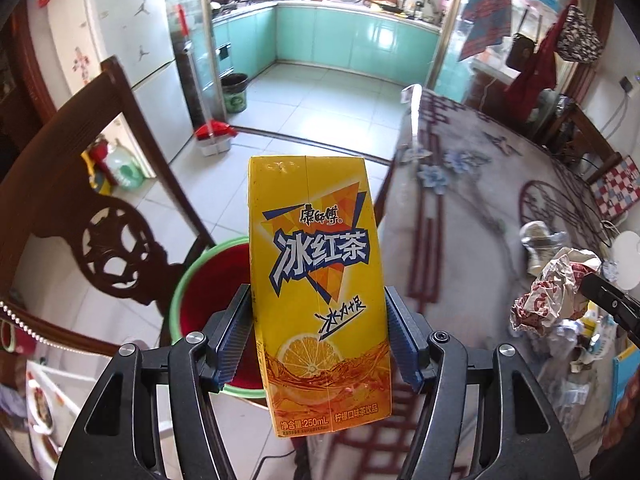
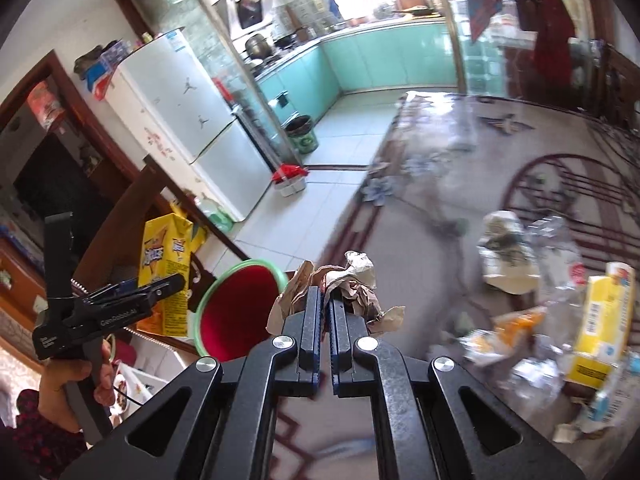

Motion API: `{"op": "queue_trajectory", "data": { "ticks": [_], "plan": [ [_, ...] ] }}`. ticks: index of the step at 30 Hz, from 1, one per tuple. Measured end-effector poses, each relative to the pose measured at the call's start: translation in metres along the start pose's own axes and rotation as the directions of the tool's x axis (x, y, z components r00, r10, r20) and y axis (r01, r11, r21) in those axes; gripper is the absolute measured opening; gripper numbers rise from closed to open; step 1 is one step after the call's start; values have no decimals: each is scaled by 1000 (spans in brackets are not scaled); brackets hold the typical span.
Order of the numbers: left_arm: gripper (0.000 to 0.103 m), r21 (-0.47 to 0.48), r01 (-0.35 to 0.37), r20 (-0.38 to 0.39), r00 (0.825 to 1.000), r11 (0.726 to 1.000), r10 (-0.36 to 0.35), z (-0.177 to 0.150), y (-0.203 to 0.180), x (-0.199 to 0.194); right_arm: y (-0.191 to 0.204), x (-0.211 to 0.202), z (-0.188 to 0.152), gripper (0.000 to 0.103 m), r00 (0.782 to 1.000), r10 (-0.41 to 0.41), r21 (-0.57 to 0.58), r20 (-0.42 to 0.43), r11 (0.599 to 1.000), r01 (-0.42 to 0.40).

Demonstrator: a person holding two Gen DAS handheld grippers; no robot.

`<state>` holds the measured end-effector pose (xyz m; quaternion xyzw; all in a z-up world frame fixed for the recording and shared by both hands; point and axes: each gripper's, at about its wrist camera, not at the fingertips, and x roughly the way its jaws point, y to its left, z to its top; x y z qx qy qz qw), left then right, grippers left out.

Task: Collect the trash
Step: 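Carry the carton and foil to the red bucket and open both grippers, then grasp silver foil with the left gripper while the right gripper grasps a blue wrapper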

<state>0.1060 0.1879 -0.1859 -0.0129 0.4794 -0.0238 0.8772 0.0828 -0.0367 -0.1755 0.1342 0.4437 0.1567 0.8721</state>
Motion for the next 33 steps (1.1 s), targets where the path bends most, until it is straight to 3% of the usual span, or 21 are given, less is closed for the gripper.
{"op": "queue_trajectory", "data": {
  "ticks": [7, 14, 26, 29, 31, 33],
  "plan": [
    [62, -62, -70, -76, 995, 996, 65, -9, 55, 30, 51, 82, 5, 3, 995, 56, -68, -86, 996, -62],
    [62, -116, -88, -161, 985, 989, 68, -18, 92, 60, 79, 149, 2, 3, 982, 66, -111, -178, 990, -87],
    [63, -135, -77, -212, 976, 988, 47, -19, 108, 85, 107, 181, 4, 3, 977, 68, -157, -204, 982, -101],
    [67, -126, -96, -222, 973, 987, 67, -19, 108, 87, 109, 183, 5, 10, 974, 90, -146, -206, 982, -121],
    [83, -122, -116, -214, 973, 986, 88, -20, 108, 85, 108, 178, 4, 29, 976, 99, -136, -193, 983, -127],
    [83, -122, -116, -196, 976, 986, 91, -20, 108, 79, 110, 175, 4, 41, 980, 109, -129, -167, 983, -131]
  ]
}}
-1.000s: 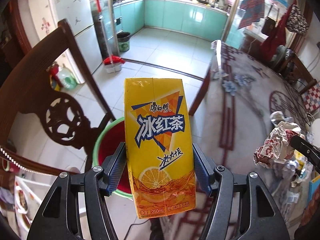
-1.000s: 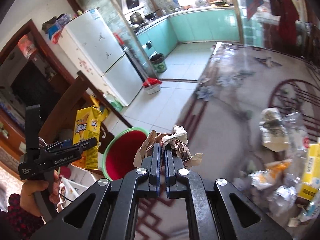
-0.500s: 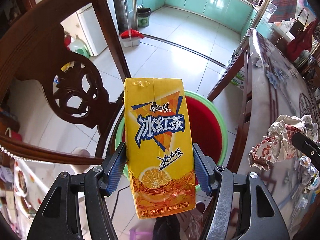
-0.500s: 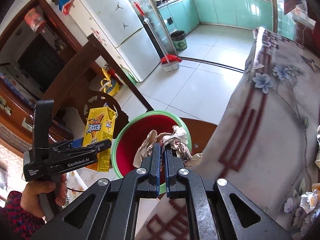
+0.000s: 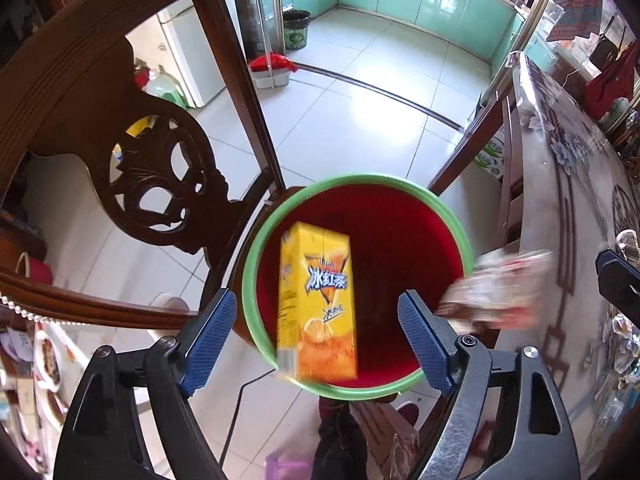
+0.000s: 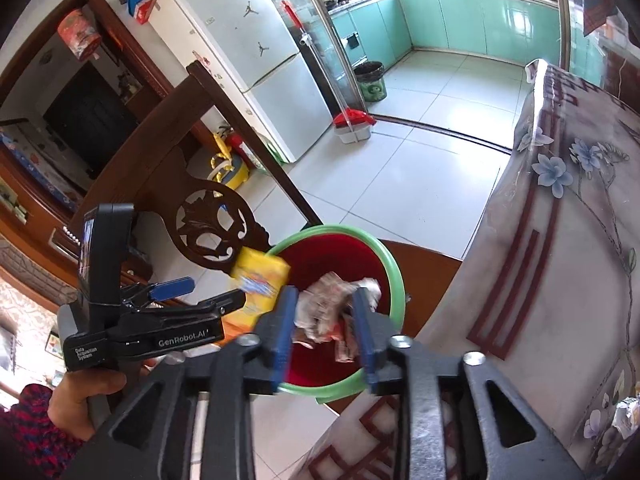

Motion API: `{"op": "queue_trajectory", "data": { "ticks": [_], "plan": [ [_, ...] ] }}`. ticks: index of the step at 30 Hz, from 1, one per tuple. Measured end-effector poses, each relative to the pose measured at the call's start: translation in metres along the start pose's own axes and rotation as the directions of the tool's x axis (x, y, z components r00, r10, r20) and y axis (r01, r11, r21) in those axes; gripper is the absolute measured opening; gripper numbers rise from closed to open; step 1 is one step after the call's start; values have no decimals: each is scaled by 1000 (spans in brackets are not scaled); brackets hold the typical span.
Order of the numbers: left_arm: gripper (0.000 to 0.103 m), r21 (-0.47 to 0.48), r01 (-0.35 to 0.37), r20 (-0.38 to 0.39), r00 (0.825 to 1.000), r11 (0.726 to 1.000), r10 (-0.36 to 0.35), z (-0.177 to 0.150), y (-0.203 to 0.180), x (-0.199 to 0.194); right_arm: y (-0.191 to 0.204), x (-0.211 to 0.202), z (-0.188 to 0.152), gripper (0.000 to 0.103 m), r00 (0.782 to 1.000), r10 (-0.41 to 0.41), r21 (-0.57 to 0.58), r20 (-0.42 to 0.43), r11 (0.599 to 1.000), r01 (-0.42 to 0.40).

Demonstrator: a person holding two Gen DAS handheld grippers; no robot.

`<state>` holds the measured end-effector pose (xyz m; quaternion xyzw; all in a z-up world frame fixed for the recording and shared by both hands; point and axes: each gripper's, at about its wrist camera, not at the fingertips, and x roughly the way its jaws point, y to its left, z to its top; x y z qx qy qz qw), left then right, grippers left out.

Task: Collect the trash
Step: 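Grasp silver foil with the left gripper while the right gripper grasps a blue wrapper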

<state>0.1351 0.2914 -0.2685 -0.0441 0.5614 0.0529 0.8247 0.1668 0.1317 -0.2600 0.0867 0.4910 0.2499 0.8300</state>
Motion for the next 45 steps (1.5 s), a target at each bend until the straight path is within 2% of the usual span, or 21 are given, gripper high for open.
{"op": "queue_trajectory", "data": {
  "ticks": [4, 8, 12, 15, 17, 19, 23, 26, 28, 30, 33, 34, 35, 36, 37, 39, 41, 45],
  "plan": [
    [83, 9, 24, 18, 1000, 1000, -25, -4, -3, -12, -1, -20, -6, 42, 1000, 3, 10, 18, 1000, -3],
    [83, 45, 74, 53, 996, 996, -77, -13, -22, -32, -15, -70, -26, 42, 998, -5, 14, 63, 1000, 4],
    [83, 120, 125, 80, 988, 985, -135, -23, -56, -51, -44, -134, -58, 42, 991, -78, 41, 113, 996, 74],
    [83, 189, 169, 84, 979, 967, -187, -32, -89, -64, -78, -191, -86, 43, 975, -173, 92, 136, 983, 161],
    [83, 234, 191, 89, 972, 953, -217, -38, -112, -72, -105, -228, -103, 51, 955, -259, 124, 145, 962, 242],
    [83, 271, 208, 94, 966, 940, -241, -46, -138, -81, -136, -266, -124, 60, 916, -371, 168, 153, 923, 346],
    [85, 321, 255, 84, 952, 912, -295, -67, -189, -97, -200, -315, -159, 61, 839, -533, 290, 110, 825, 485],
    [87, 365, 276, 72, 944, 889, -322, -85, -232, -104, -245, -324, -178, 61, 810, -585, 350, 48, 769, 534],
    [90, 383, 308, 48, 935, 871, -351, -95, -261, -106, -278, -319, -189, 61, 826, -564, 381, 2, 764, 521],
    [92, 397, 333, 19, 929, 855, -371, -103, -289, -104, -305, -308, -199, 61, 855, -518, 411, -32, 773, 483],
    [92, 414, 360, -17, 921, 836, -388, -112, -326, -100, -328, -293, -208, 61, 900, -435, 457, -26, 796, 398],
    [92, 423, 371, -31, 918, 827, -396, -114, -338, -98, -332, -291, -208, 57, 912, -410, 463, -13, 806, 369],
    [92, 431, 380, -42, 915, 819, -402, -116, -349, -96, -336, -289, -209, 48, 918, -397, 462, -7, 813, 355],
    [93, 438, 388, -53, 912, 811, -408, -118, -361, -94, -339, -288, -211, 31, 923, -384, 457, -8, 820, 345],
    [94, 445, 403, -73, 906, 800, -416, -121, -372, -90, -340, -290, -210, 28, 929, -370, 450, 2, 830, 329],
    [94, 437, 432, -124, 898, 789, -423, -124, -388, -79, -340, -295, -210, 23, 933, -358, 431, 28, 847, 312],
    [94, 416, 438, -152, 898, 797, -414, -126, -401, -69, -339, -305, -209, 12, 931, -362, 415, 56, 856, 308],
    [94, 377, 455, -187, 891, 807, -415, -129, -414, -53, -333, -332, -219, 12, 914, -389, 429, 118, 850, 306]
  ]
}}
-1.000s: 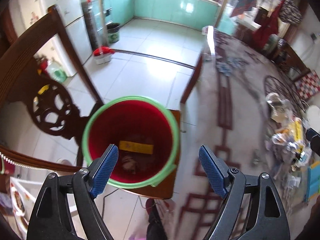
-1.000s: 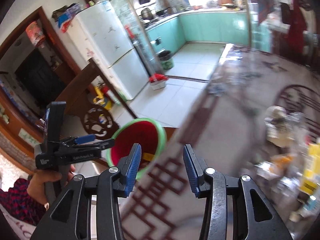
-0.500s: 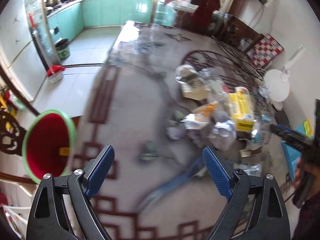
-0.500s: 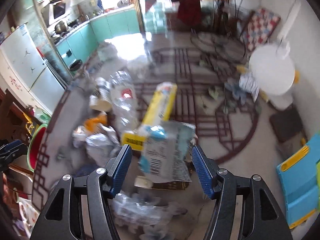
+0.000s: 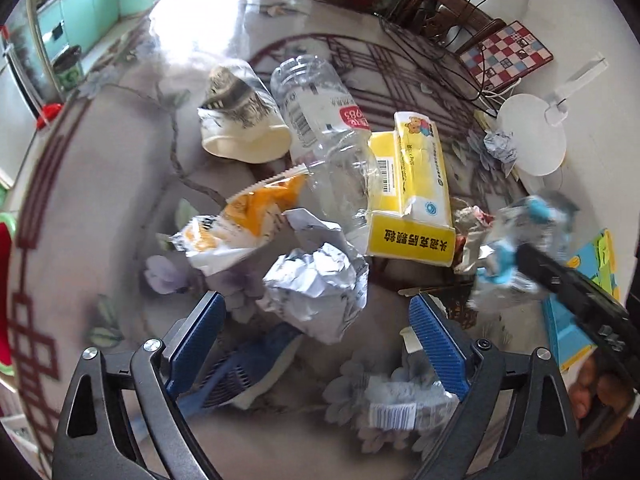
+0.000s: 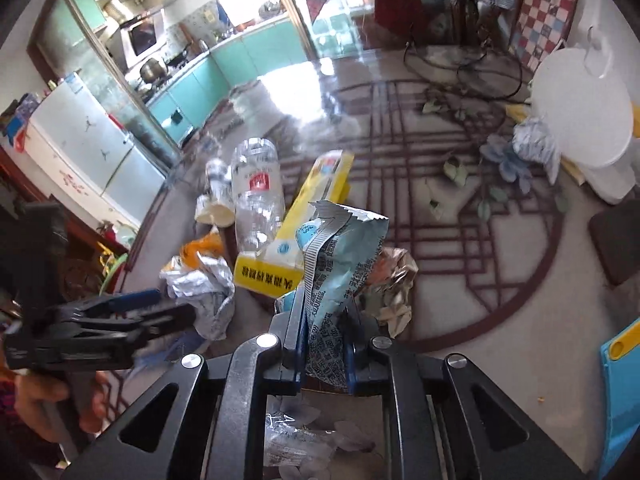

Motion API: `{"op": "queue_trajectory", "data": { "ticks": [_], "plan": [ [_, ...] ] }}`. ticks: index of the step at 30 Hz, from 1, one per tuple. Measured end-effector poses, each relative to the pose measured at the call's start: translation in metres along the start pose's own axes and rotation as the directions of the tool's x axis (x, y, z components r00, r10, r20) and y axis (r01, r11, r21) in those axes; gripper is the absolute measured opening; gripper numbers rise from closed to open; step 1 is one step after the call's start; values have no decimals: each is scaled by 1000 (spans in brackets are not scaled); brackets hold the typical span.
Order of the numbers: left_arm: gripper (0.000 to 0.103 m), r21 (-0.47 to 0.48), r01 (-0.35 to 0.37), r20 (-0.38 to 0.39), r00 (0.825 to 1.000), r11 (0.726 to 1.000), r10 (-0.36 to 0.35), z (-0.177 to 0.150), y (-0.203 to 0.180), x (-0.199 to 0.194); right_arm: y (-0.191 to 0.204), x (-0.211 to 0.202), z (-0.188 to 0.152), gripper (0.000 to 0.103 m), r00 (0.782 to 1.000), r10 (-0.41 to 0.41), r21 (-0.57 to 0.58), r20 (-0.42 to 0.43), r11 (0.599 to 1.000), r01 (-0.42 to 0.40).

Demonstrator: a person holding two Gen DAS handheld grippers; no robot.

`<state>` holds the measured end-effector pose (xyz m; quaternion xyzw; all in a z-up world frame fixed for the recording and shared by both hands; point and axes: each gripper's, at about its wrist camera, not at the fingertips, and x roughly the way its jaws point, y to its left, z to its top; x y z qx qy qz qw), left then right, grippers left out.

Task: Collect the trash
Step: 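Grasp silver foil with the left gripper while the right gripper grasps a blue wrapper, then carry the foil and wrapper over the red bucket and release both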

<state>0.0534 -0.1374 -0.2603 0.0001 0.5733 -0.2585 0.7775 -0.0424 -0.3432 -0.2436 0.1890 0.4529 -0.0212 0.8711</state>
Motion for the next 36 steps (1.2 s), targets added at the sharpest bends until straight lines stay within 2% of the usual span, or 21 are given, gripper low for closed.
{"op": "queue_trajectory", "data": {
  "ticks": [2, 3, 4, 5, 7, 11, 12, 17, 23, 29, 36],
  "plan": [
    [90, -22, 6, -17, 1000, 1000, -6, 0, 2, 8, -2, -15, 4, 12, 1000, 5, 3, 30, 1000, -5],
    [81, -35, 8, -30, 1000, 999, -9, -1, 3, 12, -2, -22, 5, 12, 999, 6, 2, 39, 1000, -6],
    [65, -44, 9, -48, 999, 999, -11, -2, 5, 15, -1, -28, 7, 12, 999, 5, 0, 49, 1000, -5],
    [58, -48, 9, -63, 998, 999, -13, -2, 6, 17, 0, -33, 8, 12, 998, 7, -1, 57, 1000, -7],
    [50, -43, 18, -48, 999, 999, -20, -3, 6, 14, 4, -42, 13, 12, 997, 16, -4, 81, 1000, -16],
    [45, -6, -10, -8, 1000, 1000, 10, -5, 4, -5, 20, -54, 27, 12, 993, 41, -32, 113, 999, -38],
    [38, -1, -15, 14, 1000, 1000, 15, -7, 3, -16, 25, -54, 30, 12, 992, 49, -42, 120, 998, -44],
    [38, -8, -52, 126, 991, 999, 53, -7, 11, -66, 55, -59, 41, 12, 985, 83, -103, 151, 992, -67],
    [38, -41, -116, 222, 967, 992, 122, 1, 29, -110, 91, -55, 48, 12, 981, 126, -154, 151, 983, -103],
    [38, -62, -137, 273, 951, 989, 149, 4, 52, -134, 126, -48, 49, 12, 978, 152, -190, 141, 974, -124],
    [38, -71, -140, 295, 943, 988, 155, 2, 83, -153, 165, -42, 48, 12, 978, 154, -213, 142, 970, -122]
  ]
}}
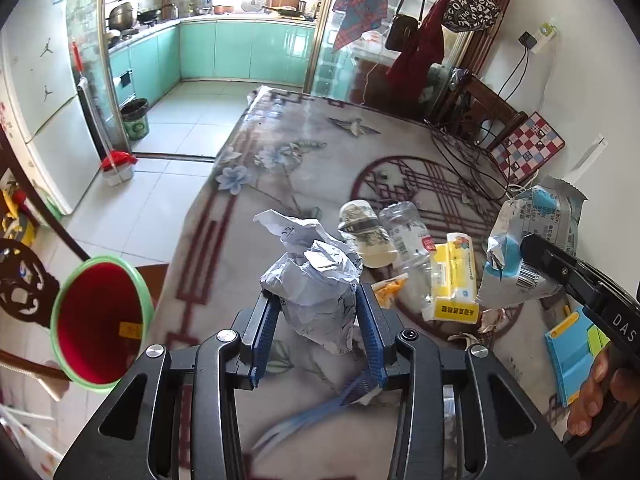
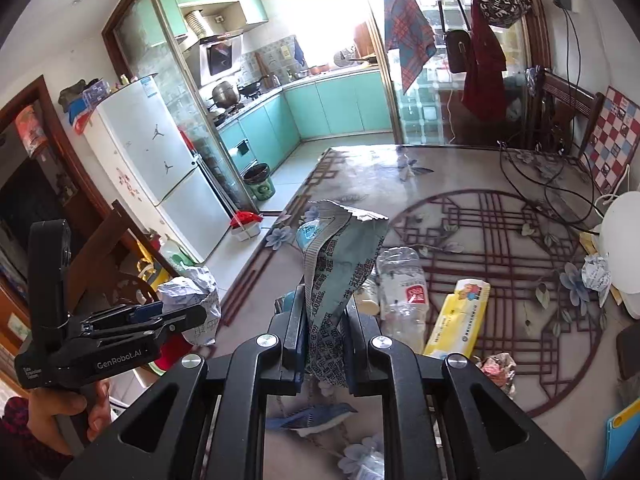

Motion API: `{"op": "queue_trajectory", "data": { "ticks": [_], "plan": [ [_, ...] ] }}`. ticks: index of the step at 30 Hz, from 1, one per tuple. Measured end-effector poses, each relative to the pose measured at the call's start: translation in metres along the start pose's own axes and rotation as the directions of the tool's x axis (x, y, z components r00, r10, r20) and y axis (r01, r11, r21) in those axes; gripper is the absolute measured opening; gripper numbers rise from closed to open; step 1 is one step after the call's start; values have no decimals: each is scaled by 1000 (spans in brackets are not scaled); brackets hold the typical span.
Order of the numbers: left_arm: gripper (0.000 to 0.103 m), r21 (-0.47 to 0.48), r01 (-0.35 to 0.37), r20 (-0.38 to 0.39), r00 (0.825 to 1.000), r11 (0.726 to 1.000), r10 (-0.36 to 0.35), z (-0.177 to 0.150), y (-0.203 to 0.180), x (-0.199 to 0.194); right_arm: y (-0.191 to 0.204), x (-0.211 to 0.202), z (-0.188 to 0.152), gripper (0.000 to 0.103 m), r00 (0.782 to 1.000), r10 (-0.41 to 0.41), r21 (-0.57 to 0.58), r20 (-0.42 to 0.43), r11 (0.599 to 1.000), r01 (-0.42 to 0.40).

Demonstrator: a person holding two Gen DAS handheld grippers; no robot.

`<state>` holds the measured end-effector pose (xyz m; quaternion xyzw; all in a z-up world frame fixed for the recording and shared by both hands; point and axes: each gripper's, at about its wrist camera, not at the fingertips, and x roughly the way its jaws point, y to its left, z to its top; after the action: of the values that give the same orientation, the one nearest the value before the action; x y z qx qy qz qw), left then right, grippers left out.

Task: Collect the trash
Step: 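Carry the foil and wrapper over the red bucket and release both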

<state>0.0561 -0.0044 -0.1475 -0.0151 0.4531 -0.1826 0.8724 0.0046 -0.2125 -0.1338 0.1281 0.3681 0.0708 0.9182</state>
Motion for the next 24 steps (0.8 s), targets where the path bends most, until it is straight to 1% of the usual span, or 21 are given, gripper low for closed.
{"op": "queue_trajectory", "data": {
  "ticks": [10, 24],
  "plan": [
    [38, -25, -19, 8, 1000, 1000, 19, 4, 56, -9, 56, 23, 3, 12, 1000, 6, -18, -11, 1000, -7],
    [39, -72, -77, 23, 997, 994, 79, 7, 136, -23, 137, 61, 4, 12, 998, 41, -65, -41, 997, -44]
  ]
}}
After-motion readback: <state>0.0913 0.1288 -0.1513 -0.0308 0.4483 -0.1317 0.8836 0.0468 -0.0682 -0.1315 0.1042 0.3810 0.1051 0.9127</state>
